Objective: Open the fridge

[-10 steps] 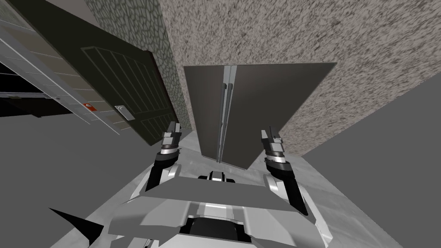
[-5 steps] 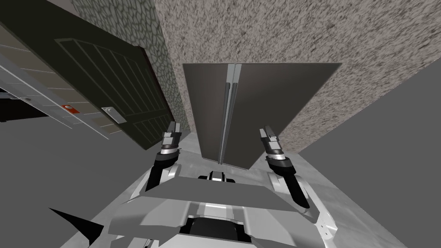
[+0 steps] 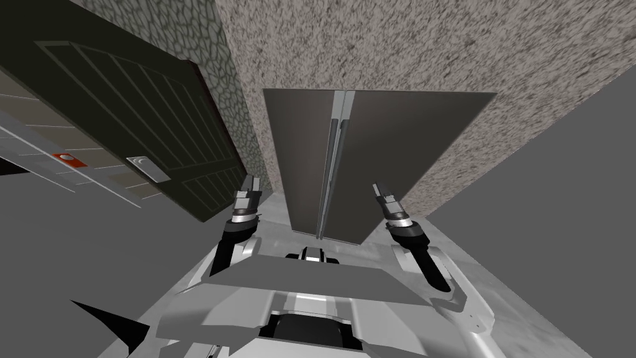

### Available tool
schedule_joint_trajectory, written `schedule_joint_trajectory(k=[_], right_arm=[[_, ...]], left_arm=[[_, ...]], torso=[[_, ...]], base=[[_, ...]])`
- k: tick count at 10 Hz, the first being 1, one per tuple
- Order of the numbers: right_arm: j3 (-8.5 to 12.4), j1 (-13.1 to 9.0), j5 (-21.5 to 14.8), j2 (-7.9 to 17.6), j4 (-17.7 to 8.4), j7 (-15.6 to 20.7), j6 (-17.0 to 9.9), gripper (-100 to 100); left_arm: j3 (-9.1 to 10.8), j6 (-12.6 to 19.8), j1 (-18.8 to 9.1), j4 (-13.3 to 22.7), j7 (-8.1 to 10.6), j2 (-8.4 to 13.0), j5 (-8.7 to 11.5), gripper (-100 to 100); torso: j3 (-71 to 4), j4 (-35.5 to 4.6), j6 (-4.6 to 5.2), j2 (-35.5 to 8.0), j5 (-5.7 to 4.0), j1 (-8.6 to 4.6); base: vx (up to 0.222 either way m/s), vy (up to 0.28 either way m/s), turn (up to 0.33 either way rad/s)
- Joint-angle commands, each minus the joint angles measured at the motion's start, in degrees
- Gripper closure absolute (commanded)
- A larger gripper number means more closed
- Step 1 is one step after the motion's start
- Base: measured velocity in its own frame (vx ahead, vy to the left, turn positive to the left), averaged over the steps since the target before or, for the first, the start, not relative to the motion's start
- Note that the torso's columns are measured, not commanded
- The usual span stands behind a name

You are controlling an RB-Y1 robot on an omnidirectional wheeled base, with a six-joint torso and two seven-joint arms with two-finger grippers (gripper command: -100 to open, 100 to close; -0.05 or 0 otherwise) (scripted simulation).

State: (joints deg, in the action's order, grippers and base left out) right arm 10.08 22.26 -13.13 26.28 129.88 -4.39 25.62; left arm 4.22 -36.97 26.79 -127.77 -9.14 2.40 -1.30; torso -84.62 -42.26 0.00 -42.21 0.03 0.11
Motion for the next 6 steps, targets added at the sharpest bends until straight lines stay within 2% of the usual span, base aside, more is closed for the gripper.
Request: schedule_joint_trajectory(k=[1,2,3,4,5,6], right_arm=[[1.15,-1.26,-2.4,4.29,-1.3,-1.01,0.72,-100],[1.15,-1.26,-2.4,4.87,-1.3,-1.01,0.72,-100],[1.9,-2.11,-3.9,7.14,-2.18,-1.62,1.12,-100],[1.9,-2.11,-3.9,7.58,-2.18,-1.62,1.12,-100],[2.66,-2.98,-5.42,9.91,-3.13,-2.25,1.51,-100],[2.66,-2.98,-5.42,10.32,-3.13,-2.25,1.51,-100]], left_arm=[[0.0,0.0,-0.01,0.0,0.0,0.0,0.0,0],[0.0,0.0,0.0,0.0,0.0,0.0,0.0,0],[0.0,0.0,-0.01,0.0,0.0,0.0,0.0,0],[0.0,0.0,-0.01,0.0,0.0,0.0,0.0,0],[0.0,0.0,-0.01,0.0,0.0,0.0,0.0,0],[0.0,0.0,0.0,0.0,0.0,0.0,0.0,0]], torso=[[0.03,-0.01,-0.02,-0.07,0.0,-0.06],[0.07,-0.03,0.01,-0.11,-0.02,-0.06],[0.09,-0.04,-0.01,-0.15,-0.03,-0.15],[0.07,-0.03,0.0,-0.11,-0.03,-0.09],[0.05,-0.02,0.0,-0.08,-0.04,-0.17],[0.02,-0.01,0.0,-0.03,-0.05,-0.17]], base=[[0.035,0.115,-0.101],[0.023,0.1,-0.055],[0.025,0.118,-0.076],[0.03,0.096,-0.068],[0.039,0.088,-0.101],[0.032,0.074,-0.059]])
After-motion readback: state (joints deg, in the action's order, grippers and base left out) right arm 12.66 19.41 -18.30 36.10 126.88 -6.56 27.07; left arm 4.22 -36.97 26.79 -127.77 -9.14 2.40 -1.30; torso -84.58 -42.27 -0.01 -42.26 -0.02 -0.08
